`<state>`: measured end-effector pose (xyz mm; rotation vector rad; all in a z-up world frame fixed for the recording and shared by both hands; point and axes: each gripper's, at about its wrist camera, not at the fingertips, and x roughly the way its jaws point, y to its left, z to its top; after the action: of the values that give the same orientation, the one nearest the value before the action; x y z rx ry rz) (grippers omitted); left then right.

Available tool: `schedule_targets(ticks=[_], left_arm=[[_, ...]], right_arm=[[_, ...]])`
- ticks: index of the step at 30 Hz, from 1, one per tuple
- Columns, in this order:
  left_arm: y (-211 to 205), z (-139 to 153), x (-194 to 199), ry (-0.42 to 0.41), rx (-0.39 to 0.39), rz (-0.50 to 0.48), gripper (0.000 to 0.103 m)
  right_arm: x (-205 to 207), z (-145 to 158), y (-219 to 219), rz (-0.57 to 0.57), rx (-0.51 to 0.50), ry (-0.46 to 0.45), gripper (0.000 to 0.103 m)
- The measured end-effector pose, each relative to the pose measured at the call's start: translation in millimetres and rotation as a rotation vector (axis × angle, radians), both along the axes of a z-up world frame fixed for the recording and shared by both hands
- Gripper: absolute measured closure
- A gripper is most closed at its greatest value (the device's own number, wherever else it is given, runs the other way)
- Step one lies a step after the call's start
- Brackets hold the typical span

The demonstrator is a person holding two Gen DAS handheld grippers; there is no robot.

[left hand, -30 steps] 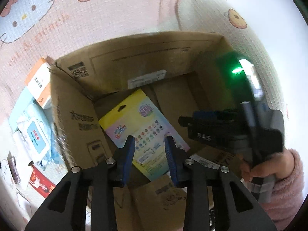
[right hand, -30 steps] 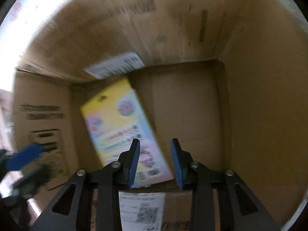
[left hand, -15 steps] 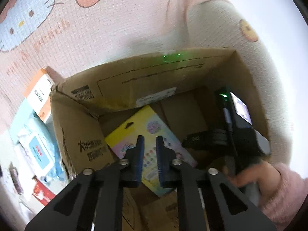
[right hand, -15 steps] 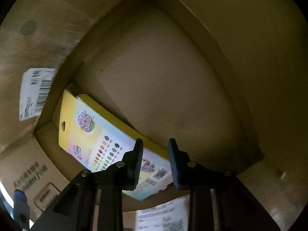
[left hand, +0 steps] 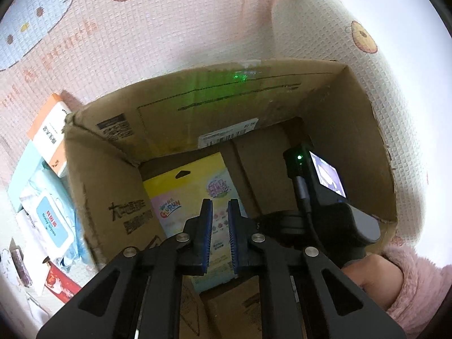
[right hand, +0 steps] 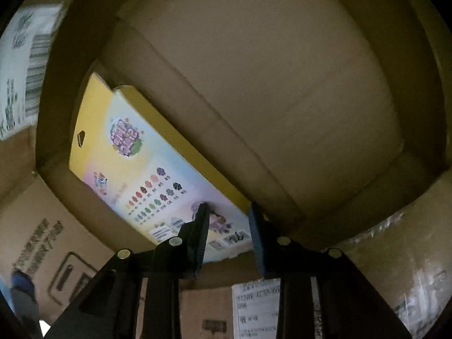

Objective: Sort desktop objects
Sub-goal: 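Open the right gripper and withdraw it from the yellow box, then move both grippers from the carton over to the Baby Wipes pack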

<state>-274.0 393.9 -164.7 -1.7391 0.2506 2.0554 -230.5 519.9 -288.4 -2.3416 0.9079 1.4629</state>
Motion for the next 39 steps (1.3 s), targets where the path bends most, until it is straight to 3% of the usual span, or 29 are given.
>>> schedule_targets(ticks=[3,6,8,10,13,19,23,27,39], left_arm=[[-3.4,2.6,0.7,0.003,-0.011,-0.011,0.09],[-4.2,5.5,3.0,0.018,-0.024,-0.017,0.087],[-5.9,4.3,3.5,0.024,-0.028,-0.016,0.064],[-5.4,7.5,7.6,0.026,0.014,-0.027,0.055],[-7.9,19.1,15.9,0.048,0.043,-0.023,0.048],[-26.5,51.9,42.7,0.085,0.074,-0.021,0.046],[-43.6,70.7,61.9,0.117,0.093,-0.023,0.045],[-59.8,83.4,78.9,0.135,0.114,-0.034,0.044],[-139.1,115.8,108.6,0.221,0.222,0.003,0.044]], right_arm=[[-4.0,7.3,-2.7,0.018,-0.023,0.059,0.073],[-4.7,29.0,1.5,0.015,0.026,0.156,0.066],[-2.8,47.9,2.3,0.024,0.056,0.223,0.044],[1.3,69.6,-0.8,0.037,0.058,0.314,0.038],[9.7,95.8,-7.5,0.073,0.105,0.389,0.037],[43.9,141.6,-27.3,0.112,0.152,0.538,0.035],[64.2,162.2,-32.1,0.118,0.162,0.576,0.034],[74.2,205.1,-23.4,0.138,0.201,0.62,0.034],[115.3,264.5,-96.6,0.251,0.422,0.858,0.034]])
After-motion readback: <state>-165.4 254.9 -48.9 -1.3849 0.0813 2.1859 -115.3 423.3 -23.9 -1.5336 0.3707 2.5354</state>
